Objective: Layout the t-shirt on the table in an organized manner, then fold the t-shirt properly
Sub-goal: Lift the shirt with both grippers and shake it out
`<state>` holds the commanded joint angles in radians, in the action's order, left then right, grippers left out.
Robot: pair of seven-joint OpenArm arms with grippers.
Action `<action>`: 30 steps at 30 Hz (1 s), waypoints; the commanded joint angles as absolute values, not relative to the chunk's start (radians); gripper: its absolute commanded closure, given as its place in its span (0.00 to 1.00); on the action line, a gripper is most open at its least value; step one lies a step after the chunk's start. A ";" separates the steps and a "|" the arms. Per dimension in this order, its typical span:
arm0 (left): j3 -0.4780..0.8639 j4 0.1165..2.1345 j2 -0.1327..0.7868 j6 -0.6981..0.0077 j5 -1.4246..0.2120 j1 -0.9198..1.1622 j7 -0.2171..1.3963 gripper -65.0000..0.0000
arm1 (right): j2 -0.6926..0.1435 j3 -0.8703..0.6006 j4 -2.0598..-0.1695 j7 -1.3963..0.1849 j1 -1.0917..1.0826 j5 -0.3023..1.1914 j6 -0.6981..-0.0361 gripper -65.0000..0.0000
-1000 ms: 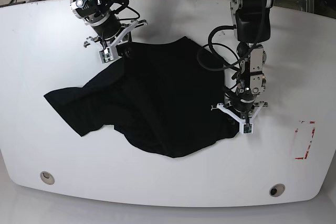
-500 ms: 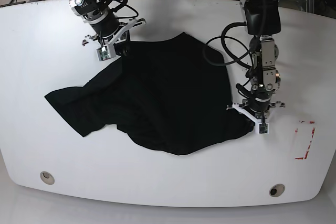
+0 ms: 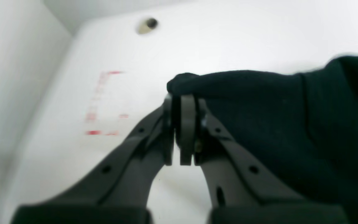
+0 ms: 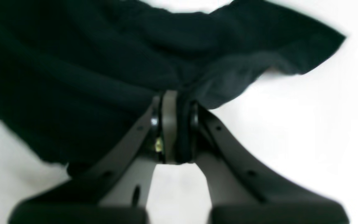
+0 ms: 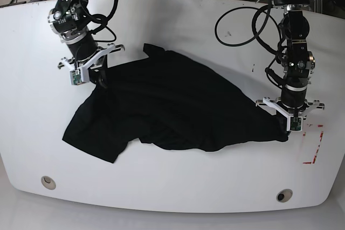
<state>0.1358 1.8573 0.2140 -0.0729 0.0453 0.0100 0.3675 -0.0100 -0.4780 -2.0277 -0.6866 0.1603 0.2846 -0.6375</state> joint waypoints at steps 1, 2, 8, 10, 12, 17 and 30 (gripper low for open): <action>0.136 1.879 0.219 -0.073 0.045 0.013 0.367 1.00 | -0.015 -0.487 -2.028 -0.700 0.134 0.291 -0.638 1.00; 0.137 1.896 0.222 -0.073 0.045 0.013 0.367 1.00 | -0.016 -0.496 -2.028 -0.711 0.111 0.295 -0.638 1.00; 0.174 1.966 0.223 -0.073 0.048 -0.039 0.381 1.00 | -0.065 -0.513 -2.023 -0.817 -0.085 0.303 -0.645 1.00; 0.176 1.979 0.223 -0.073 0.048 -0.079 0.420 1.00 | -0.079 -0.510 -2.017 -0.843 -0.143 0.303 -0.645 1.00; 0.176 1.988 0.222 -0.073 0.047 -0.156 0.483 1.00 | -0.099 -0.510 -2.002 -0.871 -0.229 0.303 -0.647 1.00; 0.176 1.988 0.222 -0.073 0.047 -0.331 0.595 1.00 | -0.145 -0.503 -1.949 -0.905 -0.398 0.303 -0.647 0.99; 0.177 1.983 0.226 -0.073 0.050 -0.760 0.779 1.00 | -0.283 -0.325 -1.733 -0.912 -0.823 0.303 -0.647 0.99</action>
<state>0.1772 1.9832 0.2263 -0.0729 0.0499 -0.7603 0.7787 -0.2831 -0.3245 -1.7331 -0.9122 -0.8232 0.3030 -0.6467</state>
